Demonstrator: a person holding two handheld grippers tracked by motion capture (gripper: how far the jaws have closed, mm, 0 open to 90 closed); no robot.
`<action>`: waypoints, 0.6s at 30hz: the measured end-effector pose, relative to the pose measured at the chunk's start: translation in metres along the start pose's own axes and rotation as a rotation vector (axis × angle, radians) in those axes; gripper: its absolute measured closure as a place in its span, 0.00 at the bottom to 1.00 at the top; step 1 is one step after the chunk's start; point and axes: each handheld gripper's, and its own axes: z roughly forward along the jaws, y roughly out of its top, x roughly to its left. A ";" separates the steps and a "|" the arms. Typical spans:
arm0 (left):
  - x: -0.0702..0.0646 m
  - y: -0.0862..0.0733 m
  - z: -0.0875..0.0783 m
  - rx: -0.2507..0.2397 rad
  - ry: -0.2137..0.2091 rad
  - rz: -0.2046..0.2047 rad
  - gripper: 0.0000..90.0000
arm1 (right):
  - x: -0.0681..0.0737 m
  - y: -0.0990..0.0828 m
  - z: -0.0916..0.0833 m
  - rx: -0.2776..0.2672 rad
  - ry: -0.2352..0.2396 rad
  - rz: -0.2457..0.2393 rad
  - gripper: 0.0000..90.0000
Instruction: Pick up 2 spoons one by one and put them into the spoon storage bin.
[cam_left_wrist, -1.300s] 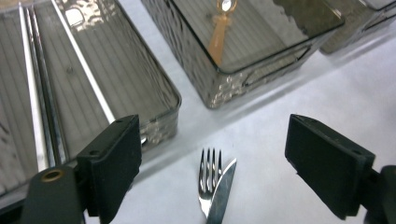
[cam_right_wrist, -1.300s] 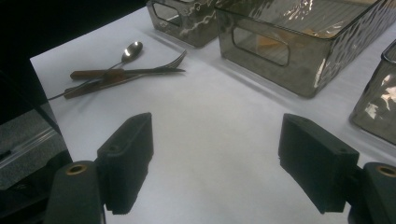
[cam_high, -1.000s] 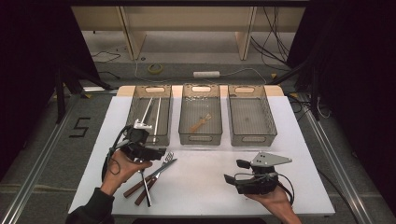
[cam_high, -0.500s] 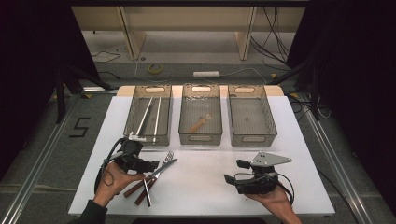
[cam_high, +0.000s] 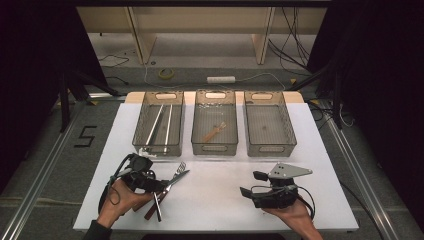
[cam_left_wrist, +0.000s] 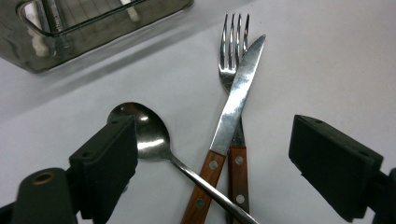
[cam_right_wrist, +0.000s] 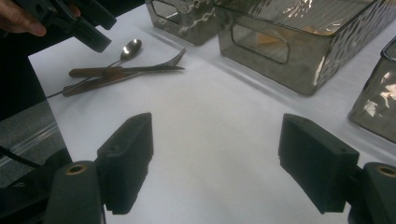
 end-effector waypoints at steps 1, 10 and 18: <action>0.000 -0.001 0.000 0.006 0.003 0.002 0.17 | 0.000 0.000 0.000 -0.001 0.001 0.001 0.30; 0.002 -0.008 0.007 0.079 0.015 0.019 0.18 | 0.000 0.000 0.000 0.001 -0.001 -0.001 0.30; 0.007 -0.017 0.013 0.133 0.009 0.012 0.27 | 0.000 0.000 0.000 0.003 0.000 -0.003 0.30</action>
